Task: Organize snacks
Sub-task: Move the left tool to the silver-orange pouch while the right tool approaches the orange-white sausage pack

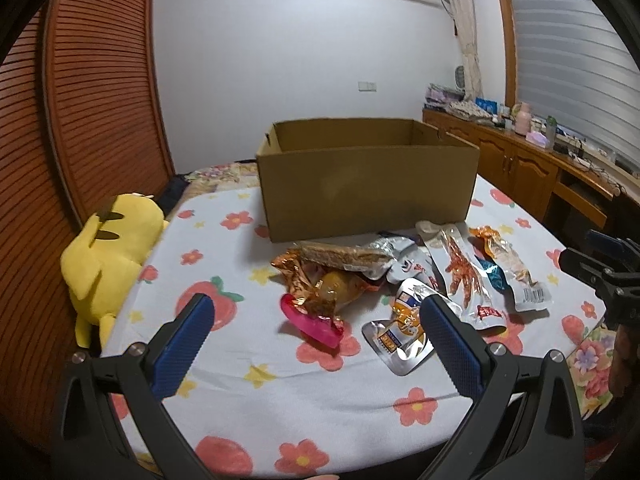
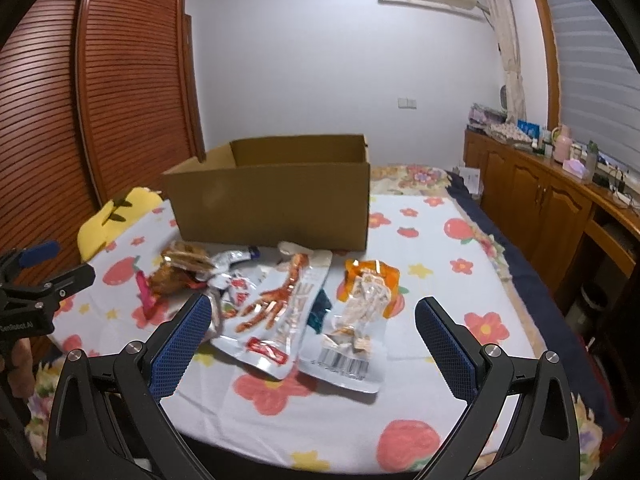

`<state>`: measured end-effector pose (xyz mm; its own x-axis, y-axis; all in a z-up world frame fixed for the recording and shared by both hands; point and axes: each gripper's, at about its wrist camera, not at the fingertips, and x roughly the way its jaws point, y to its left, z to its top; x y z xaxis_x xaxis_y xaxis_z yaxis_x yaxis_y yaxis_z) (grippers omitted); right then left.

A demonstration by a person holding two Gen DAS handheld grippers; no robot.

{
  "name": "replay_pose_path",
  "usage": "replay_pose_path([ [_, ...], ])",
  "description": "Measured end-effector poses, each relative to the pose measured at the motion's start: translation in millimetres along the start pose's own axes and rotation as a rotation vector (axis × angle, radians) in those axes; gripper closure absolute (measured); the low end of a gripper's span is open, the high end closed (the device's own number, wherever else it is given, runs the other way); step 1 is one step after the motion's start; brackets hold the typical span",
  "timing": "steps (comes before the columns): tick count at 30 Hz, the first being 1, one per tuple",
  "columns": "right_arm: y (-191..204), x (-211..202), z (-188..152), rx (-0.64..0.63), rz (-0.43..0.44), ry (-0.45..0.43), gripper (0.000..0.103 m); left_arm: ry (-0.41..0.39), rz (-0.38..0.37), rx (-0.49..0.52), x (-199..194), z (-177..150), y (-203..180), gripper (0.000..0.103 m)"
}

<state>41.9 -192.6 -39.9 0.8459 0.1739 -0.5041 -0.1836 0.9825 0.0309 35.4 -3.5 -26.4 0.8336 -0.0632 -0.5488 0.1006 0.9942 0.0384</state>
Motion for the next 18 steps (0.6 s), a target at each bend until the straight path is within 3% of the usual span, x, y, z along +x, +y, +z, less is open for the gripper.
replay_pose_path([
  [6, -25.0, 24.4, -7.3, 0.002, -0.001, 0.07, 0.003, 0.071, -0.063, 0.016, 27.4, -1.8, -7.4, 0.0],
  [18, -46.5, 80.3, -7.4, 0.011, 0.119, 0.254, 0.021, 0.209, -0.235, 0.082, 65.8, -0.9, -30.1, 0.01],
])
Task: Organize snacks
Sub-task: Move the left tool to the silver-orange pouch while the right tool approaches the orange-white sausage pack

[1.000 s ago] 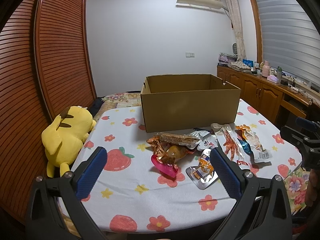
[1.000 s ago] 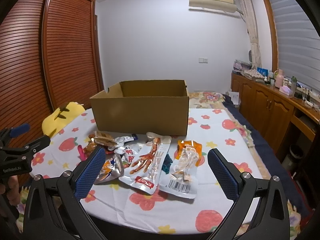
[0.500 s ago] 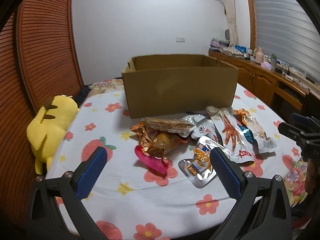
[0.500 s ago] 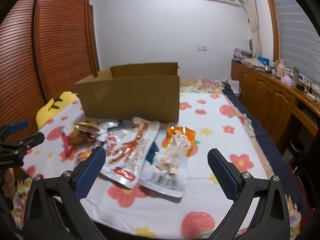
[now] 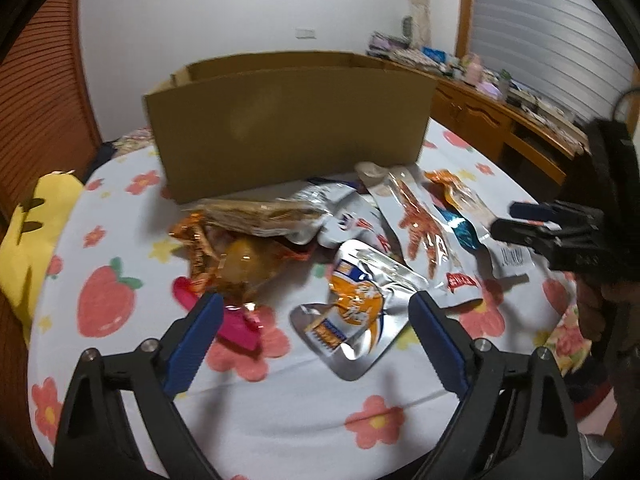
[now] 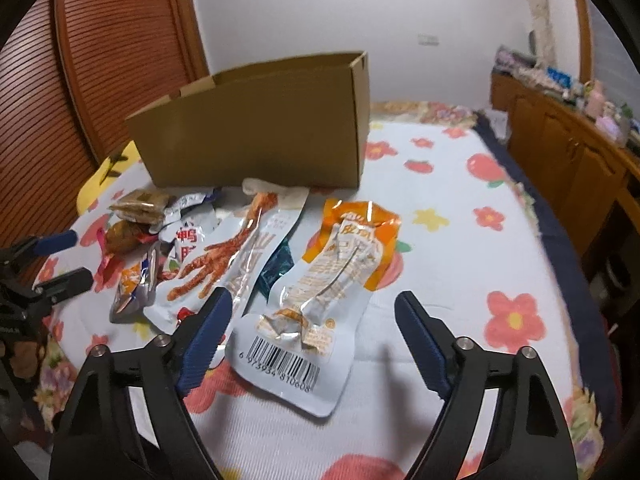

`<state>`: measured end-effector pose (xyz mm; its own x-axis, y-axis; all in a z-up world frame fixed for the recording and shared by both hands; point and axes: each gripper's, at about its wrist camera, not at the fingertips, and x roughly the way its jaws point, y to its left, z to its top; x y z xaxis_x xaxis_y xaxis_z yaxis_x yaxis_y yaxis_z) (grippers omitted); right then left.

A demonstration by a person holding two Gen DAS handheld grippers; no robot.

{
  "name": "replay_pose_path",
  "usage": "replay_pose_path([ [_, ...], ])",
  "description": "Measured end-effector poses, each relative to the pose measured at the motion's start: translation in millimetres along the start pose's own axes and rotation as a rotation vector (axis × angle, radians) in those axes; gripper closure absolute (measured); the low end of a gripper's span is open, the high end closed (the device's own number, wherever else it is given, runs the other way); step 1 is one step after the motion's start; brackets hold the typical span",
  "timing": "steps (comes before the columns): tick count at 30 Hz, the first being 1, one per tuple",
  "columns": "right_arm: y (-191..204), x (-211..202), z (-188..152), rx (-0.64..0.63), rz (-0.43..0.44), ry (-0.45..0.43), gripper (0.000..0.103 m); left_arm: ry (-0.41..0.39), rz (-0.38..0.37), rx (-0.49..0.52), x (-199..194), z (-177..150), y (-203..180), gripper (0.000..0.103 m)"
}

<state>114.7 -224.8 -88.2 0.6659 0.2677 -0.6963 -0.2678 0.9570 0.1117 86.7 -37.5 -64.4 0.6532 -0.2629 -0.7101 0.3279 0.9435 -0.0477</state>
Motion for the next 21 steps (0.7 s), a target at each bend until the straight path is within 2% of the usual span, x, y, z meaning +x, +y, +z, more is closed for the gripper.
replay_pose_path([
  [2, -3.2, 7.8, 3.1, 0.006, 0.018, 0.029, 0.022, 0.016, -0.025, 0.027, 4.2, 1.3, -3.1, 0.013],
  [4, -6.1, 15.5, 6.4, 0.01, 0.032, 0.052, 0.025, 0.039, -0.044, 0.048, 9.1, 2.2, -4.7, 0.022],
  [13, -15.5, 36.8, 16.6, 0.018, 0.049, 0.113, 0.032, 0.115, -0.084, 0.124, 26.0, 5.3, -8.7, 0.024],
  [15, -16.0, 42.2, 19.4, 0.009, 0.043, 0.124, 0.032, 0.129, -0.095, 0.127, 30.1, 6.2, -7.9, 0.028],
  [21, -19.3, 47.6, 25.3, -0.006, 0.051, 0.126, 0.031, 0.153, -0.124, 0.134, 35.9, 9.0, -4.8, 0.028],
])
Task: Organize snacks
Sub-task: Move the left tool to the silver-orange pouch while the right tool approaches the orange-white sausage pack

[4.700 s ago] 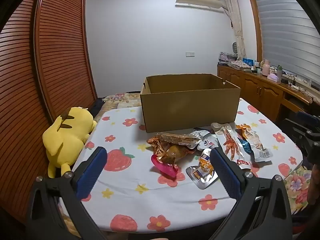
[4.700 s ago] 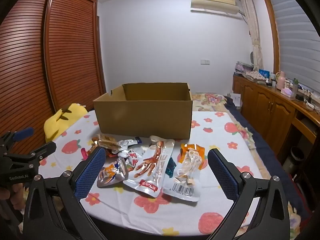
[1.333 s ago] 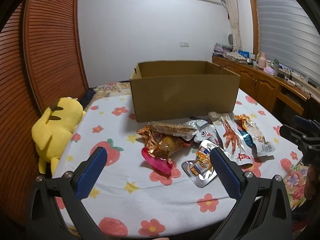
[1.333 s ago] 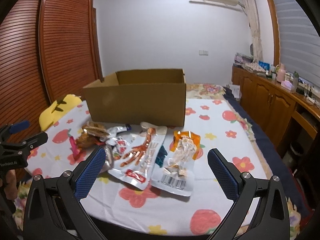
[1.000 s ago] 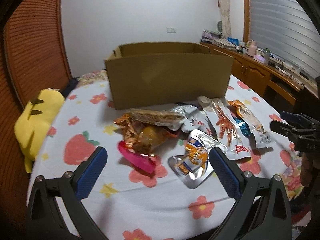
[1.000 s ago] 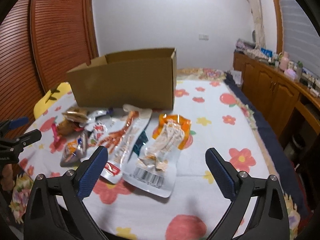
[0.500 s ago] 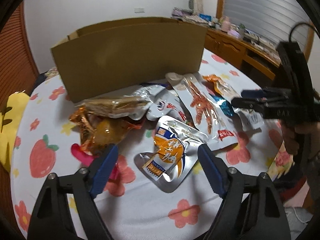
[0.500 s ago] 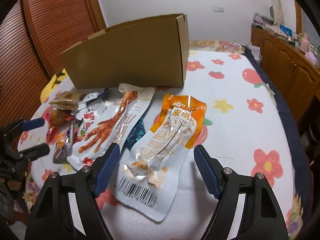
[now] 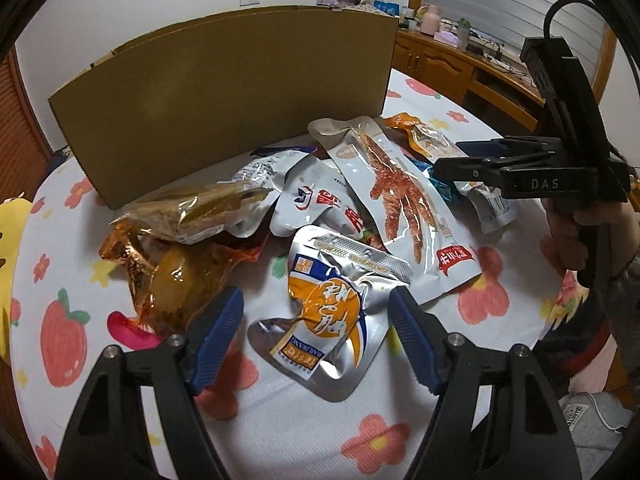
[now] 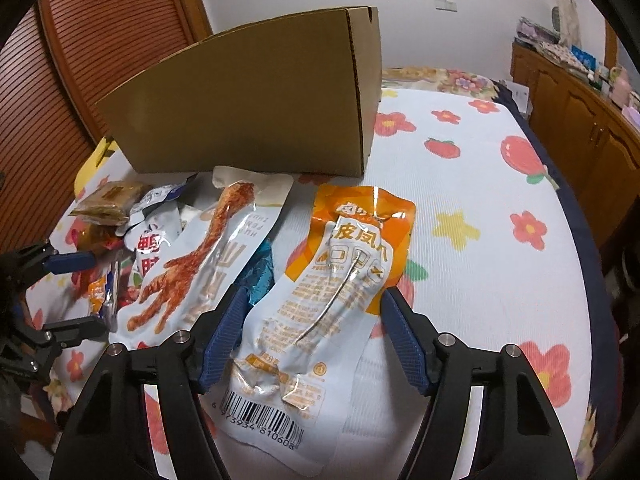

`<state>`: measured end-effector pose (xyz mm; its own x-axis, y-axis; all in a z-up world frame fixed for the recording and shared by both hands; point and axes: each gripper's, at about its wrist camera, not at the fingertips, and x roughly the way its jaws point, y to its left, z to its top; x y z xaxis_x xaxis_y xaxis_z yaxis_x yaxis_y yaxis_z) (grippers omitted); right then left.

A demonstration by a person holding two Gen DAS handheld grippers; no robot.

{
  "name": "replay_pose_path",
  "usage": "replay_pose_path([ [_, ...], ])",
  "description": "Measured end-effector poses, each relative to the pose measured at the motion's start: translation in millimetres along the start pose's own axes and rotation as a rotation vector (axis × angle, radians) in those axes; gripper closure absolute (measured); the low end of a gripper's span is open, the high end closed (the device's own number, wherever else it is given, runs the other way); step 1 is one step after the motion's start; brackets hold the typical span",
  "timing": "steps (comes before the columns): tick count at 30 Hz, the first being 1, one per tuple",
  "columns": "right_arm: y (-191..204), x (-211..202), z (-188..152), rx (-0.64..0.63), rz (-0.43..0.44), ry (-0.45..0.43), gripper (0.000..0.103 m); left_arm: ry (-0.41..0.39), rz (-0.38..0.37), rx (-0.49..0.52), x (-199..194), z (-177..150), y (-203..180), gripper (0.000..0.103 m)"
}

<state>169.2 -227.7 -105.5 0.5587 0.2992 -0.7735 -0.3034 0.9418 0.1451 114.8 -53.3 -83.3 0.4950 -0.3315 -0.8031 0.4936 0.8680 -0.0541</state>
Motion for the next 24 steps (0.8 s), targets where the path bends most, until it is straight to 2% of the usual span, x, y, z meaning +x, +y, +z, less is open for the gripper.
replay_pose_path([
  [3, -1.9, 2.0, 0.0, -0.001, 0.004, -0.016, 0.031, 0.021, -0.023, 0.016, 2.2, 1.6, 0.4, 0.027],
  [11, -0.4, 1.5, -2.5, -0.007, -0.002, -0.036, 0.03, 0.079, 0.018, 0.073, 11.8, 2.8, -6.9, 0.026],
  [24, -0.1, 1.6, -3.3, -0.007, 0.001, -0.036, 0.03, 0.082, 0.019, 0.058, 17.1, 7.7, -7.1, 0.028],
])
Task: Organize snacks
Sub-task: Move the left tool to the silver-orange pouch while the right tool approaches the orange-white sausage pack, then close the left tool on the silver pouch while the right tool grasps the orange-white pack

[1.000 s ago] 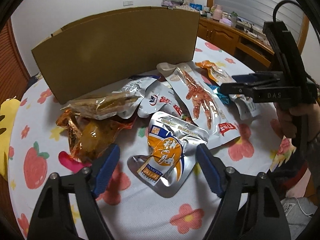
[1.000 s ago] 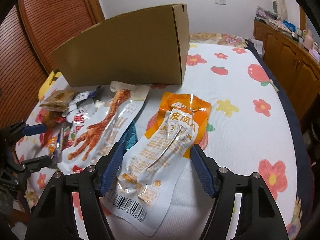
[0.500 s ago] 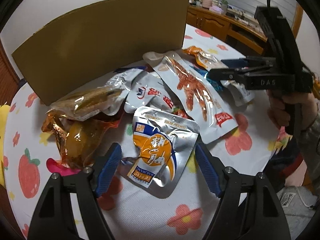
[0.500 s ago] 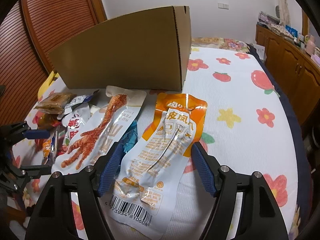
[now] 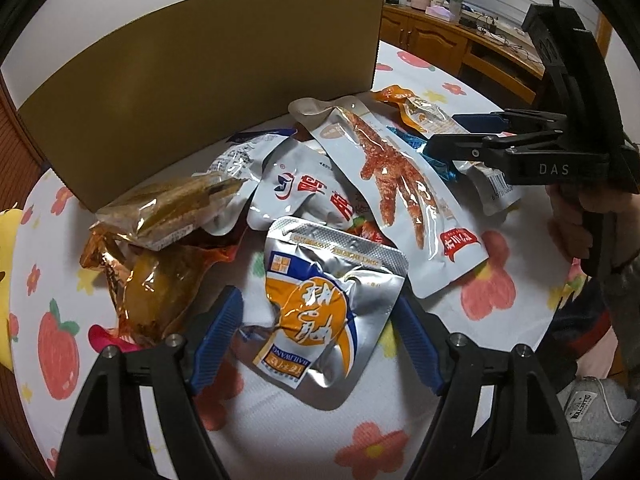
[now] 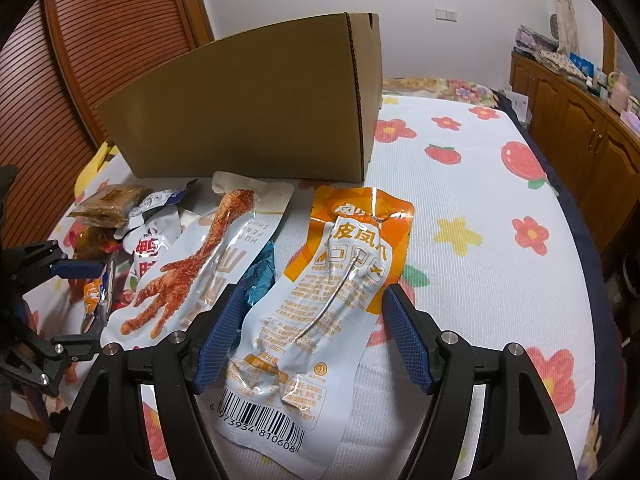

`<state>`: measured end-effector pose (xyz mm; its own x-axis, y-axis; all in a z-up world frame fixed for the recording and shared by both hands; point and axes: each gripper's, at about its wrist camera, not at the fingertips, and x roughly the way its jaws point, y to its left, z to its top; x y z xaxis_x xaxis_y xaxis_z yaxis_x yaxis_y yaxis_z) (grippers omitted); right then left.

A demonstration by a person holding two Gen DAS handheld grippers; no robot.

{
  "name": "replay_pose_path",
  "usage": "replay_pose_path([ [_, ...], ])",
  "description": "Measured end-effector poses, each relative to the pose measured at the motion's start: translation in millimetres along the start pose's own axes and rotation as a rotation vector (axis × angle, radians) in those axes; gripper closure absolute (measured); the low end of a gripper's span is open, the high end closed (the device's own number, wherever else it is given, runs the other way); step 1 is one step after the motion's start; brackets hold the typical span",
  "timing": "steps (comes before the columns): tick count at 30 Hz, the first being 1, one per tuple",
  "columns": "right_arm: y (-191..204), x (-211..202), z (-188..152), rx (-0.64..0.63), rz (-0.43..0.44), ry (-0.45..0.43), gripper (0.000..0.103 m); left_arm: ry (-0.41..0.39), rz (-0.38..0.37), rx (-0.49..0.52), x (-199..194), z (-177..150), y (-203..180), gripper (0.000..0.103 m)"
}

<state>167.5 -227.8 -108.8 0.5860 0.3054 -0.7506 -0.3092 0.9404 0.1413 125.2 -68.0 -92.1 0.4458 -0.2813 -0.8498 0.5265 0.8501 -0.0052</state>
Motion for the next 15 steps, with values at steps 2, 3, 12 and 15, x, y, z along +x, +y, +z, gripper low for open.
replay_pose_path([
  [2, 0.4, 0.0, 0.1, 0.0, -0.001, -0.001, 0.03, -0.009, 0.003, 0.001, -0.2, 1.4, -0.6, 0.042],
  [3, 0.1, 0.0, -0.2, 0.0, -0.001, -0.001, 0.03, -0.009, 0.01, -0.002, -0.1, 1.8, -0.1, 0.042],
  [12, 0.3, 0.2, -0.2, 0.0, 0.0, -0.001, 0.029, -0.068, -0.027, -0.062, -14.1, -7.0, 8.9, 0.043],
  [15, 0.1, 0.2, -0.4, 0.001, 0.0, -0.002, 0.029, -0.094, -0.035, -0.084, -21.0, -10.5, 10.0, 0.043],
])
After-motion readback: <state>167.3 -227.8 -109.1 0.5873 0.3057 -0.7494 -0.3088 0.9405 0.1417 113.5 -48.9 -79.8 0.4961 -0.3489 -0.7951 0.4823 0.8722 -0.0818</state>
